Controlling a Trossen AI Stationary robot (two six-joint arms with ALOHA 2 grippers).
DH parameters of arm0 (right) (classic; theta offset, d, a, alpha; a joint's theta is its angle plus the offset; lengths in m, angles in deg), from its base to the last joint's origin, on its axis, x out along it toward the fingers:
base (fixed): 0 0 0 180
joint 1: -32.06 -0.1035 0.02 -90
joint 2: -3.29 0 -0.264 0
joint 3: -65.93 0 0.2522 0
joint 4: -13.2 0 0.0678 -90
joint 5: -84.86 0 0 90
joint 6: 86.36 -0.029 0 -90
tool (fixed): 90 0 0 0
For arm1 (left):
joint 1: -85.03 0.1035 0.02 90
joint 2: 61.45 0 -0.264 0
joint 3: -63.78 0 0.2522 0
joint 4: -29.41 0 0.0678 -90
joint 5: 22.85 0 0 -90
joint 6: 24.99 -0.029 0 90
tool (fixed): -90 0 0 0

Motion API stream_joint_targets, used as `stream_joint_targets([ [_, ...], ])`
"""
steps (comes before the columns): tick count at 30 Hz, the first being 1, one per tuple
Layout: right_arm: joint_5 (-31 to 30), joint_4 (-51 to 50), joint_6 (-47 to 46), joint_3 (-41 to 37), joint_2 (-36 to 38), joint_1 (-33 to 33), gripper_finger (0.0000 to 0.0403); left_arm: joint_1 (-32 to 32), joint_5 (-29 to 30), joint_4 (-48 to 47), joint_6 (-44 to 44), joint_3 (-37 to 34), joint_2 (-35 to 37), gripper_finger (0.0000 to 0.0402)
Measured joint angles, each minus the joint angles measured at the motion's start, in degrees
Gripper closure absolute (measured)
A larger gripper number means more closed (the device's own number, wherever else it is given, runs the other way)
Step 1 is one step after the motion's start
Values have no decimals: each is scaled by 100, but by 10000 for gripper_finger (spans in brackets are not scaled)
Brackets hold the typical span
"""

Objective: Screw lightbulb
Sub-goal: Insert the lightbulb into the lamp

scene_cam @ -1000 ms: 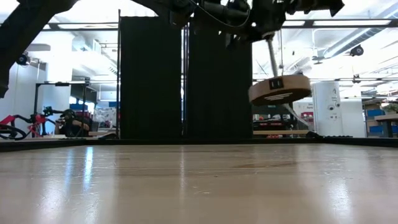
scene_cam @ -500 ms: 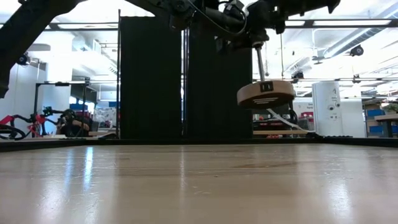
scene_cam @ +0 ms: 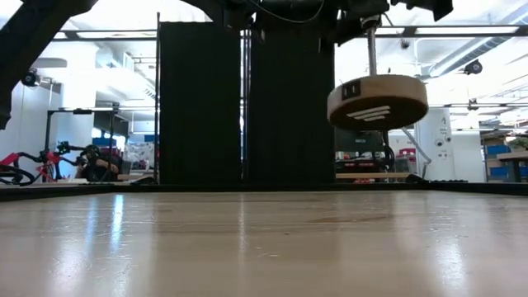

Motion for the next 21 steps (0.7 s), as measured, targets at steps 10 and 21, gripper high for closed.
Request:
stream_joint_targets([
  [10,1257,43,-103,-3,-141,-30,50,-146,32,22,-45,0,-28,243],
  [21,729,45,-186,-3,-177,-28,143,-151,862,9,-54,-9,-28,243],
])
